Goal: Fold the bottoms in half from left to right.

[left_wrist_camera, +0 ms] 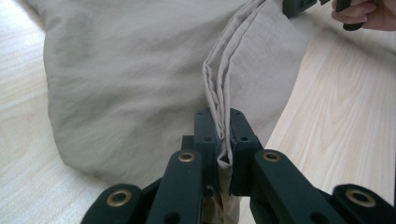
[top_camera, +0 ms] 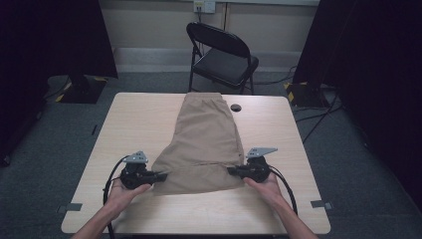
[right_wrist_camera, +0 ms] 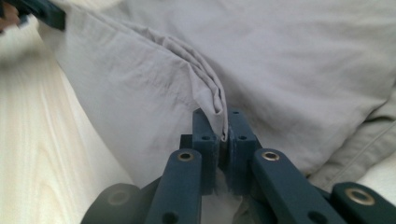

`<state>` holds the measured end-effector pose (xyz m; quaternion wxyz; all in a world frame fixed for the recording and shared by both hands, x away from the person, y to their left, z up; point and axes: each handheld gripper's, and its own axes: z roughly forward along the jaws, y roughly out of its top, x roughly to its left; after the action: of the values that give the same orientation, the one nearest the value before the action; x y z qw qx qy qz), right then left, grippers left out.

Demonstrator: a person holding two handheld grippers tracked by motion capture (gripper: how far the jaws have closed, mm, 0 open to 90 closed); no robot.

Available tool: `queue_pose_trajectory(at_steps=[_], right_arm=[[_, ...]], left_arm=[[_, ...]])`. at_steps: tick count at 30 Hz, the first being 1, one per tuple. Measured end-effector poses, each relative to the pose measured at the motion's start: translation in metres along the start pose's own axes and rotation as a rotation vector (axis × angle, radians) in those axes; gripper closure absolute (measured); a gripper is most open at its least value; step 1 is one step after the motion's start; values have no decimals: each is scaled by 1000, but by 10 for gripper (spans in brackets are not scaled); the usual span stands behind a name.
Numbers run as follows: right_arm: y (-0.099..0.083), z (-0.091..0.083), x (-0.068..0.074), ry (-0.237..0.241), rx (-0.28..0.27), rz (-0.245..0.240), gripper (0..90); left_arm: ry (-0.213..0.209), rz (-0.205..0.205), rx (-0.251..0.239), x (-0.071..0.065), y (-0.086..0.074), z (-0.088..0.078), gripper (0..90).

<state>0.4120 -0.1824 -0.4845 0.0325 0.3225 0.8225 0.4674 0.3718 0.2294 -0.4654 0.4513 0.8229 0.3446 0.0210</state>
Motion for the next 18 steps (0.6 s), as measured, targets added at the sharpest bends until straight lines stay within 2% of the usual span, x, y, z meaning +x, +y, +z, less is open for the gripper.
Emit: queue_pose_trajectory(at_steps=[8, 11, 15, 18], right_arm=[[5, -14, 6, -11, -48, 4, 853], [5, -18, 7, -18, -58, 10, 854], [6, -20, 12, -17, -62, 4, 855], [7, -23, 15, -19, -70, -3, 855]], left_arm=[[10, -23, -33, 4, 2, 3, 816], [33, -39, -8, 4, 2, 8, 732], [10, -40, -16, 6, 2, 7, 826], [4, -37, -42, 4, 3, 4, 840]])
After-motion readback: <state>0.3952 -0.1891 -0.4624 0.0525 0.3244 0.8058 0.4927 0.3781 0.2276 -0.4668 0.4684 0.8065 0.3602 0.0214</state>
